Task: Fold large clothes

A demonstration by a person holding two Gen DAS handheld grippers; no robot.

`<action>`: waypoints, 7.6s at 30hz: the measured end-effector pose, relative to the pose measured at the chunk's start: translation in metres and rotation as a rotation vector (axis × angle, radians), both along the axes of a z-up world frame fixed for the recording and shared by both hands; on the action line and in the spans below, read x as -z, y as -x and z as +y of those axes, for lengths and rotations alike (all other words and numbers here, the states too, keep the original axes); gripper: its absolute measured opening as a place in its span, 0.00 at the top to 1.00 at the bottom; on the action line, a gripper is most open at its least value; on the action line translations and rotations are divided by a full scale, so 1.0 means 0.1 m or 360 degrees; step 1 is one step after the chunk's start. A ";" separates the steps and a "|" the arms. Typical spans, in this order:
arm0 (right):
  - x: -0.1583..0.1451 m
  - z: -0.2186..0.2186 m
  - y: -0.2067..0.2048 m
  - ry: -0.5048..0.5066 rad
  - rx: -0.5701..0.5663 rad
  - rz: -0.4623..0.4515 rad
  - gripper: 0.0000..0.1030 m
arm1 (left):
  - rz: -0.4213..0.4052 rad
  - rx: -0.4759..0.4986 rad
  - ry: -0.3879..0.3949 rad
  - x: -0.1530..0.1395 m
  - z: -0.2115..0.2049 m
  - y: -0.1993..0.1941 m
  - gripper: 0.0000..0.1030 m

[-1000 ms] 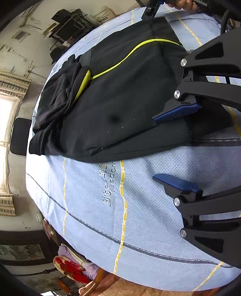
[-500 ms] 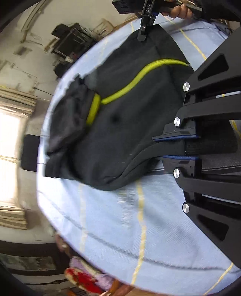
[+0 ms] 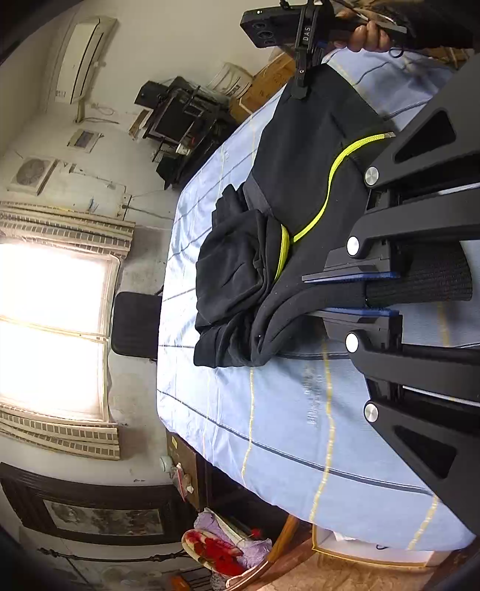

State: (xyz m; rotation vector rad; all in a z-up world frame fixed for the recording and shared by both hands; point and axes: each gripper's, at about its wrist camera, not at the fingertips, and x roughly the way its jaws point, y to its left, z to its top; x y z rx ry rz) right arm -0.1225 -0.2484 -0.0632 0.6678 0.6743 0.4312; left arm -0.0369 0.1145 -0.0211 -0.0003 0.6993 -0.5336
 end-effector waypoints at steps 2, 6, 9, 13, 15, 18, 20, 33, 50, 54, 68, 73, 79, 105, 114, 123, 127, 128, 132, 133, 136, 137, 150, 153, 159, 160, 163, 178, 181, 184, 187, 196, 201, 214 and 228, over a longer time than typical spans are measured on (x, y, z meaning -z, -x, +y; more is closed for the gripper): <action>-0.01 0.00 0.20 -0.0003 -0.0013 -0.0011 0.90 | -0.0006 0.0014 0.0008 -0.03 0.02 0.17 0.89; 0.00 0.07 0.54 0.0006 -0.0027 -0.0022 0.90 | -0.0026 0.0039 0.0011 -0.07 0.08 0.49 0.89; -0.01 0.11 0.78 0.0007 -0.0043 -0.0028 0.90 | -0.0043 0.0050 0.0018 -0.11 0.12 0.70 0.89; -0.03 0.14 0.93 0.0000 -0.0045 -0.0045 0.90 | -0.0049 0.0050 0.0008 -0.12 0.17 0.86 0.89; -0.02 0.09 0.91 -0.0031 -0.0040 -0.0044 0.90 | -0.0032 0.0032 -0.0013 -0.09 0.18 0.81 0.89; -0.03 0.02 0.74 -0.0114 -0.0043 -0.0031 0.90 | 0.0017 0.0002 -0.0020 -0.06 0.17 0.65 0.89; -0.07 -0.02 0.61 -0.0146 -0.0046 -0.0040 0.90 | 0.0033 -0.0024 -0.0028 -0.06 0.15 0.50 0.89; -0.32 -0.34 -0.46 -0.0266 -0.0042 0.0007 0.90 | -0.0091 -0.0087 -0.0076 -0.35 -0.13 -0.47 0.89; 0.88 -0.68 -2.21 -0.0513 0.0118 0.0531 0.88 | 0.0408 -0.0249 -0.0302 1.03 -0.61 -2.41 0.89; 0.85 -0.71 -2.17 -0.0610 0.0091 0.0508 0.81 | 0.0419 -0.0260 -0.0245 0.92 -0.55 -2.40 0.86; 0.11 -0.72 -1.65 0.0027 0.0246 0.0124 0.22 | 0.0204 -0.0257 -0.0278 0.43 -0.39 -1.99 0.25; 0.21 -0.40 -2.10 0.0187 0.0139 0.0151 0.23 | 0.0242 -0.0268 -0.0251 0.63 -0.50 -2.28 0.25; 0.48 -0.20 -2.53 0.0228 0.0063 0.0240 0.24 | 0.0342 -0.0163 -0.0116 0.75 -0.62 -2.49 0.28; 0.10 -0.26 -2.13 0.0516 0.0400 0.0083 0.49 | 0.0139 -0.0340 -0.0235 0.47 -0.64 -2.15 0.64; -0.20 0.51 -1.98 0.0531 0.0149 -0.0057 0.49 | 0.0013 -0.0093 -0.0362 0.46 -1.40 -1.66 0.54; 0.45 0.63 -2.27 0.0563 0.0069 0.0209 0.52 | -0.0008 -0.0114 -0.0592 1.04 -1.62 -1.75 0.49; 0.39 0.59 -2.18 0.0530 0.0079 0.0183 0.53 | 0.0043 -0.0106 -0.0460 0.92 -1.48 -1.72 0.49; 0.33 0.59 -2.14 0.0531 0.0082 0.0158 0.51 | 0.0021 -0.0111 -0.0453 0.87 -1.45 -1.67 0.49; 0.03 0.67 -1.80 0.0545 0.0053 0.0024 0.51 | -0.0015 -0.0081 -0.0404 0.70 -1.36 -1.34 0.49; 0.00 0.69 -1.72 0.0550 0.0046 0.0015 0.52 | -0.0006 -0.0077 -0.0400 0.69 -1.33 -1.26 0.49; -0.03 0.80 -1.54 0.0576 0.0021 0.0020 0.52 | 0.0026 -0.0071 -0.0418 0.73 -1.25 -1.11 0.49; -0.02 0.84 -1.48 0.0588 0.0013 0.0032 0.52 | 0.0040 -0.0065 -0.0429 0.76 -1.23 -1.05 0.49; 0.46 0.88 -1.40 0.0476 0.0001 0.0163 0.48 | -0.0001 -0.0065 -0.0585 1.03 -1.29 -0.91 0.39; 0.47 0.89 -1.39 0.0495 -0.0002 0.0148 0.48 | -0.0007 -0.0068 -0.0589 1.03 -1.28 -0.91 0.39; 0.39 0.90 -1.34 0.0514 0.0002 0.0121 0.48 | 0.0000 -0.0074 -0.0572 1.01 -1.27 -0.91 0.39; 0.37 0.90 -1.32 0.0522 0.0006 0.0114 0.48 | -0.0011 -0.0082 -0.0578 0.99 -1.27 -0.90 0.39; 0.28 0.88 -1.20 0.0526 0.0024 0.0083 0.48 | -0.0033 -0.0107 -0.0581 0.91 -1.25 -0.82 0.39; 0.53 0.71 -1.00 0.0405 0.0111 0.0281 0.36 | 0.0083 -0.0141 -0.0536 1.00 -1.22 -0.74 0.24; 0.47 0.66 -0.95 0.0394 0.0135 0.0258 0.36 | 0.0062 -0.0147 -0.0558 0.93 -1.24 -0.73 0.25; 0.40 0.57 -0.90 0.0374 0.0173 0.0229 0.36 | 0.0001 -0.0148 -0.0571 0.82 -1.27 -0.72 0.25; 0.31 0.48 -0.88 0.0360 0.0207 0.0208 0.36 | -0.0057 -0.0145 -0.0569 0.68 -1.30 -0.76 0.25; 0.20 0.37 -1.03 0.0371 0.0273 0.0210 0.36 | -0.0146 -0.0139 -0.0564 0.51 -1.44 -0.91 0.25; 0.24 0.32 -1.16 0.0313 0.0284 0.0252 0.36 | -0.0124 -0.0130 -0.0579 0.55 -1.53 -1.08 0.25; 0.45 0.18 -1.40 0.0196 0.0300 0.0286 0.32 | 0.0070 -0.0204 -0.0622 1.11 -1.60 -1.70 0.20; 0.58 -0.34 -0.63 0.0021 0.0613 0.0326 0.31 | 0.0095 -0.0116 -0.0453 0.90 -1.50 -1.51 0.20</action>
